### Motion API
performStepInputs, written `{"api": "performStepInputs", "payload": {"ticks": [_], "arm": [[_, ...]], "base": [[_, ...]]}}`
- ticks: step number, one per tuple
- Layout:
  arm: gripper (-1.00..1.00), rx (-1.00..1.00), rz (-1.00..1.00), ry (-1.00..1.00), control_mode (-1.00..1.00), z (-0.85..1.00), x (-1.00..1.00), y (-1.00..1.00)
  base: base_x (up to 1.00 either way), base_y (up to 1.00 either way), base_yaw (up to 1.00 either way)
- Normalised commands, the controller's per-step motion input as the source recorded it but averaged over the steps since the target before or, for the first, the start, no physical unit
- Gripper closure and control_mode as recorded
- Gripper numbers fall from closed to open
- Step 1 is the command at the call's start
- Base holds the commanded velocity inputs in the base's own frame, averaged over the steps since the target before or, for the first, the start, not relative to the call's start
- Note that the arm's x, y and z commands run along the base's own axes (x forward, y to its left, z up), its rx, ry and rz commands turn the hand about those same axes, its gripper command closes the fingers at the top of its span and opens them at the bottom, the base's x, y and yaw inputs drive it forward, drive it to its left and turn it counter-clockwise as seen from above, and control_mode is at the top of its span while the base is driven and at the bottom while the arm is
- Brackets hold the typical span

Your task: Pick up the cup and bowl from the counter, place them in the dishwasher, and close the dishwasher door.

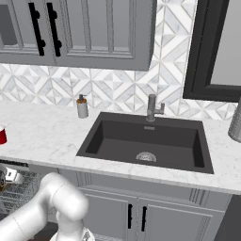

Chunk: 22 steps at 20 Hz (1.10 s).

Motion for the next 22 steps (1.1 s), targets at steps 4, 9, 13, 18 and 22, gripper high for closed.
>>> {"api": "performStepInputs", "payload": {"ticks": [4, 9, 13, 18, 22], "arm": [[1.0, 0.0, -0.01, 0.0, -1.0, -0.71, 0.0, 0.01], [1.0, 0.0, 0.0, 0.0, -1.0, -0.71, 0.0, 0.04], [1.0, 0.0, 0.0, 0.01, -1.0, -0.49, -0.06, 0.06], [1.0, -0.02, 0.0, -0.02, -1.0, -0.21, 0.19, 0.37], [1.0, -0.04, -0.05, -0.01, -1.0, -0.24, 0.24, 0.43]], "base": [[0.0, 0.0, 0.0], [0.0, 0.0, 0.0], [0.0, 0.0, 0.0], [0.0, 0.0, 0.0], [0.0, 0.0, 0.0]]}}
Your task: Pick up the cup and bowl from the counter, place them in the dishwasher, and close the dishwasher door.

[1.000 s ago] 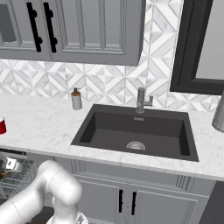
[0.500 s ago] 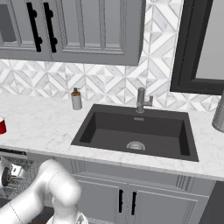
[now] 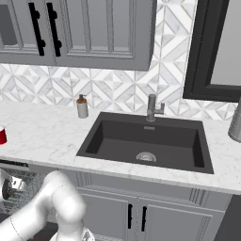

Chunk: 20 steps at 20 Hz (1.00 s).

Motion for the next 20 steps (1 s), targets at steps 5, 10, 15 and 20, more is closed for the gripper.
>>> {"api": "performStepInputs", "payload": {"ticks": [5, 10, 15, 20], "arm": [[1.0, -0.03, -0.04, 0.0, -1.0, -0.34, 0.14, 0.4], [-1.0, 0.0, 0.0, 0.0, -1.0, -0.02, -0.03, 0.07], [-1.0, 0.0, 0.0, 0.0, -1.0, 0.0, -0.05, 0.0], [-1.0, 0.0, 0.0, 0.0, -1.0, 0.0, -0.53, 0.0]], "base": [[0.0, 0.0, 0.0], [0.0, 0.0, 0.0], [0.0, 0.0, 0.0], [0.0, 0.0, 0.0]]}}
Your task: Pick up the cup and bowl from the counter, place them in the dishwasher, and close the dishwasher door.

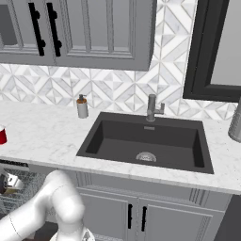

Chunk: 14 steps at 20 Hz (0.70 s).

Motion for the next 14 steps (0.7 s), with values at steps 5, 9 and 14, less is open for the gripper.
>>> {"api": "performStepInputs", "payload": {"ticks": [5, 9, 14], "arm": [[-1.0, 0.0, 0.05, 0.0, -1.0, 0.0, -0.96, 0.0], [-1.0, 0.0, 0.05, 0.0, -1.0, 0.09, -0.49, 0.0], [-1.0, 0.0, 0.0, 0.0, -1.0, 0.44, 0.05, 0.0]], "base": [[0.0, 0.0, 0.0], [0.0, 0.0, 0.0], [0.0, 0.0, 0.0]]}}
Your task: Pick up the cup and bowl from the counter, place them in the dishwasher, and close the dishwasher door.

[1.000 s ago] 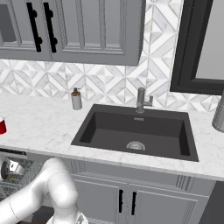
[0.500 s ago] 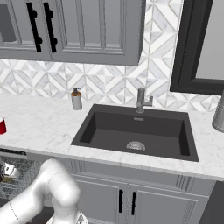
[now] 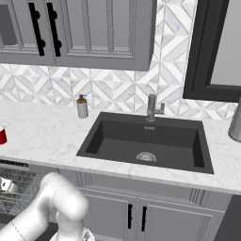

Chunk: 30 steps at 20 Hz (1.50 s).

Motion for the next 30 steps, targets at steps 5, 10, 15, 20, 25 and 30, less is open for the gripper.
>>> {"api": "performStepInputs", "payload": {"ticks": [5, 10, 15, 20, 25, 30], "arm": [[-1.0, 0.06, 0.0, 0.0, -1.0, 0.79, 0.0, 0.0], [-1.0, 0.08, 0.0, 0.0, -1.0, 0.88, -0.26, -0.03], [-1.0, 0.04, 0.0, 0.0, -1.0, 0.85, -0.46, -0.11], [-1.0, 0.09, 0.0, 0.0, -1.0, 0.83, -0.5, -0.27], [-1.0, 0.17, -0.07, -0.01, -1.0, 0.8, -0.45, -0.48], [-1.0, 0.18, -0.17, 0.0, -1.0, 0.9, -0.12, -0.29]], "base": [[0.0, 0.0, 0.0], [0.0, 0.0, 0.0], [0.0, 0.0, 0.0], [0.0, 0.0, 0.0], [0.0, 0.0, 0.0], [0.0, 0.0, 0.0]]}}
